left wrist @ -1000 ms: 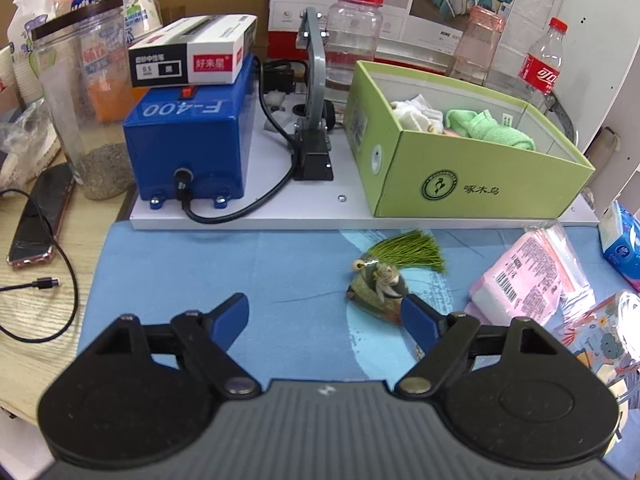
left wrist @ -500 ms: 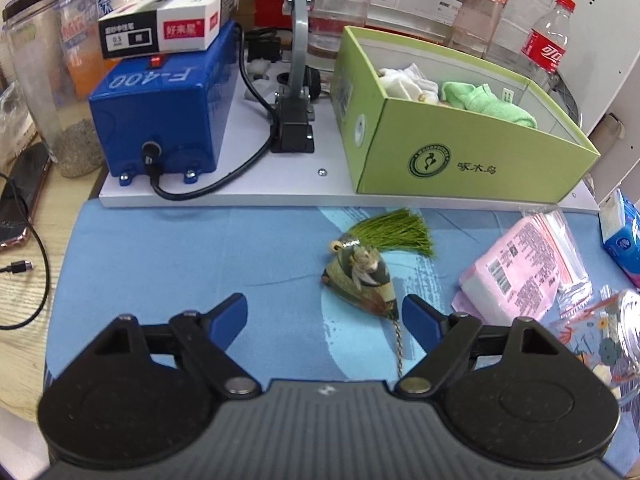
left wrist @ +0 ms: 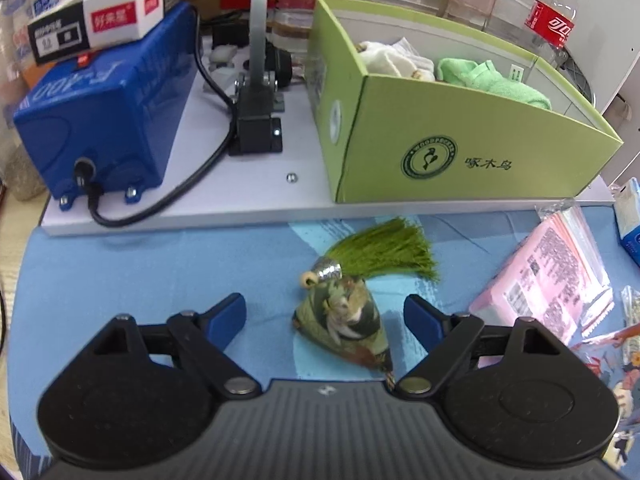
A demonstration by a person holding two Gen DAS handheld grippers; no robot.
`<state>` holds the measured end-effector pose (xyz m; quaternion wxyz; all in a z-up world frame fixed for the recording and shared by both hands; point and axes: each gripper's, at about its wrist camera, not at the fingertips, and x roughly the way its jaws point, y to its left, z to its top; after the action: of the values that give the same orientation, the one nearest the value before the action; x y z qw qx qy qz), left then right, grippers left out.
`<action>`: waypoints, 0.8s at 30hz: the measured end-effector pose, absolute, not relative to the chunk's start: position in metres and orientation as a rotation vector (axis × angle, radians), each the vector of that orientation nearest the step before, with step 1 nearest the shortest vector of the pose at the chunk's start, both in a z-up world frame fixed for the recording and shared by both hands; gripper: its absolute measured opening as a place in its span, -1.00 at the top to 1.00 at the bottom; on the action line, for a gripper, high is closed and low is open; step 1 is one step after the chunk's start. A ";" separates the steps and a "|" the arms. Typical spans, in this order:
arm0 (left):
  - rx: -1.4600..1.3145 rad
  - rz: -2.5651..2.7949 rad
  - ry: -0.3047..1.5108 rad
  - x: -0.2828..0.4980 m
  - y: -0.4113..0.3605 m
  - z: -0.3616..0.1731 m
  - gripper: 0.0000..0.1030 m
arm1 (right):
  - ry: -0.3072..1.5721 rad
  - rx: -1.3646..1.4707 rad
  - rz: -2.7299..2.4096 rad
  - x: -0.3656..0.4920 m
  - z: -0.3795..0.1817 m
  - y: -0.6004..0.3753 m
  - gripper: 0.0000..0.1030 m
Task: Organize soft objects
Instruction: 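Move left tool to the green-tasseled ornament while right tool approaches the cotton swab bag, then close left gripper on the ornament while right gripper closes on the cotton swab bag, then carry ornament and cotton swab bag into the green box and open both grippers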
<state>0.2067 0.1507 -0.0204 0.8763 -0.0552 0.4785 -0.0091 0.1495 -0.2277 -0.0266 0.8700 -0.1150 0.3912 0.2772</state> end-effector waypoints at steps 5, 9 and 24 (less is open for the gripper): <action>-0.047 -0.020 0.982 0.204 0.144 -0.023 -0.66 | 0.767 -0.194 0.514 0.142 -0.033 -0.224 -0.41; 0.006 -0.026 0.967 0.197 0.139 -0.023 -0.20 | 0.722 -0.170 0.476 0.134 -0.036 -0.224 -0.41; -0.158 -0.085 0.838 0.132 0.170 0.034 0.25 | 0.679 -0.162 0.454 0.105 -0.002 -0.211 0.52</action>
<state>0.1317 0.1703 0.0342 0.9096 -0.0765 0.4062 -0.0414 0.1045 -0.2113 -0.0023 0.9145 -0.0789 0.3299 0.2207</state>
